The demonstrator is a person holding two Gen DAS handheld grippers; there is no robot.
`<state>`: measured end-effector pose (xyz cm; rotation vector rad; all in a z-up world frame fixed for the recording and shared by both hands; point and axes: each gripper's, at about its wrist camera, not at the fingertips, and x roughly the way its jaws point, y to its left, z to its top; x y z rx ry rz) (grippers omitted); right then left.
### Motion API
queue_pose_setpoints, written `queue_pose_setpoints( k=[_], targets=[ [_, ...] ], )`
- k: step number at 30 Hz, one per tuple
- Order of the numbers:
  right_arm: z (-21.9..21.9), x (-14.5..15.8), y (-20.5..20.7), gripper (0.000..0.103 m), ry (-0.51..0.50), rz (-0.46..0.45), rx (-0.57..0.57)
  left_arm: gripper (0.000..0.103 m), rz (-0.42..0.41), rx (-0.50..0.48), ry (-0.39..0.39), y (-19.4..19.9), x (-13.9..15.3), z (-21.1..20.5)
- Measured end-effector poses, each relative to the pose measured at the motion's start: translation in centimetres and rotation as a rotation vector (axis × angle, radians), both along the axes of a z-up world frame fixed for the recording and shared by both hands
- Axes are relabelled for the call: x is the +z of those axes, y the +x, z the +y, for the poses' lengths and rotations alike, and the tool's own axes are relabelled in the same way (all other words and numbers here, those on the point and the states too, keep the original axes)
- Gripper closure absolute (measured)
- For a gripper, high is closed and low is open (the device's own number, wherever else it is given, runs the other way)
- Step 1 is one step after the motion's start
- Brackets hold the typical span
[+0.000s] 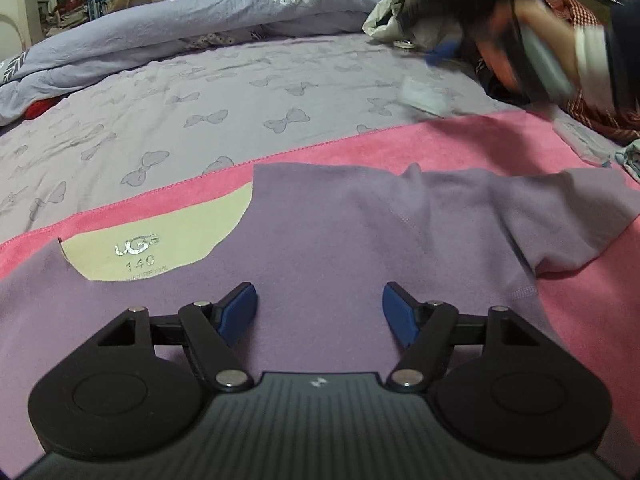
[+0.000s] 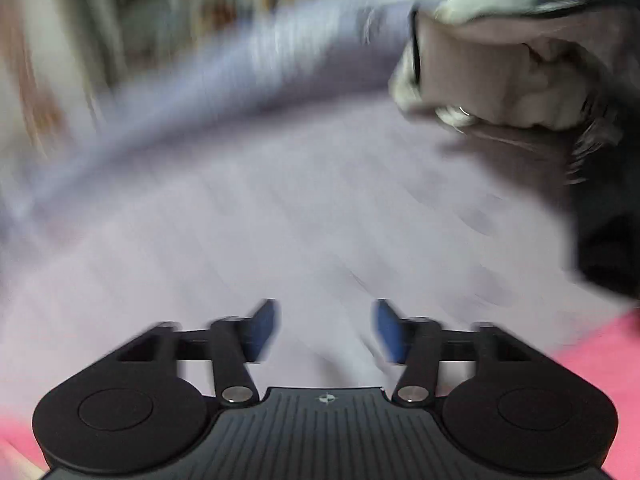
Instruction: Fold clothes
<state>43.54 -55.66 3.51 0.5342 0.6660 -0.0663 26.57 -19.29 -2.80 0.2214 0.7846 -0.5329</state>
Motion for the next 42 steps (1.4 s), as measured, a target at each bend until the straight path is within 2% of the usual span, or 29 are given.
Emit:
queue_pose_setpoints(
  k=[2,3,7,9,12,13,14,15,16,17,18,19,20,22,23,24,26,29,33,36,39,41,42],
  targets=[
    [-1.7,0.5,-1.8,0.008,0.124,-0.043,-0.037,0.031,-0.021,0.005,-0.009,-0.4,-0.2,0.1],
    [-2.5,0.7,-2.7,0.008,0.178,-0.058,-0.055,0.031,-0.025,0.006,-0.010,-0.5,-0.3,0.1],
    [-3.0,-2.2,-5.8,0.009,0.053,0.112,-0.045,0.029,-0.023,0.006,-0.022,-0.2,-0.3,0.2],
    [-2.4,-4.2,-7.3,0.015,0.012,0.189,-0.014,0.029,-0.027,0.006,-0.031,-0.2,-0.4,0.3],
    [1.1,-5.7,-9.0,0.021,-0.113,0.239,0.019,0.029,-0.039,0.008,-0.038,-0.5,-0.4,0.5],
    [2.7,-6.0,-9.0,0.022,-0.191,0.251,0.061,0.029,-0.050,0.010,-0.045,-0.7,-0.5,0.5],
    [4.2,-6.2,-8.9,0.036,-0.266,0.263,0.103,0.028,-0.061,0.013,-0.052,-0.8,-0.7,0.6],
    [5.9,-6.0,-8.3,0.045,-0.298,0.285,0.151,0.028,-0.073,0.014,-0.062,-1.0,-0.9,0.7],
    [6.4,-6.4,-6.4,0.039,-0.323,0.287,0.161,0.027,-0.070,0.015,-0.066,-0.9,-0.9,0.7],
    [6.5,-5.9,-4.4,0.040,-0.330,0.269,0.177,0.026,-0.066,0.015,-0.075,-0.8,-0.9,0.8],
    [5.4,-5.3,-1.9,0.062,-0.323,0.242,0.190,0.026,-0.062,0.015,-0.084,-0.7,-0.9,0.9],
    [4.3,-3.8,-1.3,0.075,-0.272,0.176,0.127,0.026,-0.060,0.014,-0.088,-0.7,-0.9,1.0],
    [3.2,-2.3,-0.7,0.079,-0.221,0.110,0.065,0.025,-0.062,0.013,-0.085,-0.7,-0.9,0.9],
    [1.1,0.7,0.2,0.061,-0.124,-0.018,-0.054,0.024,-0.074,0.012,-0.072,-0.8,-1.0,0.7],
    [0.8,1.3,-1.1,0.043,-0.132,-0.038,-0.040,0.024,-0.073,0.012,-0.073,-0.8,-1.0,0.7],
    [0.5,1.9,-2.4,0.036,-0.143,-0.053,-0.026,0.024,-0.071,0.012,-0.074,-0.8,-1.0,0.7],
    [0.1,1.8,-5.7,0.037,-0.225,0.006,0.000,0.023,-0.068,0.012,-0.079,-0.7,-1.0,0.8],
    [-0.4,0.5,-12.3,0.038,-0.287,0.088,-0.017,0.023,-0.068,0.012,-0.080,-0.6,-1.1,0.7],
    [-0.8,-1.3,-21.6,0.039,-0.368,0.176,-0.116,0.022,-0.070,0.012,-0.080,-0.7,-1.1,0.7],
    [-0.8,-3.3,-26.4,0.045,-0.455,0.267,-0.218,0.022,-0.071,0.012,-0.076,-0.7,-1.1,0.7],
    [-1.3,-5.5,-28.7,0.049,-0.538,0.369,-0.303,0.022,-0.072,0.012,-0.073,-0.7,-1.1,0.6],
    [-2.1,-6.3,-29.2,0.048,-0.542,0.356,-0.374,0.021,-0.074,0.012,-0.068,-0.8,-1.1,0.6],
    [-2.4,-6.6,-29.1,0.047,-0.596,0.370,-0.428,0.021,-0.076,0.012,-0.066,-0.9,-1.1,0.6]
  ],
)
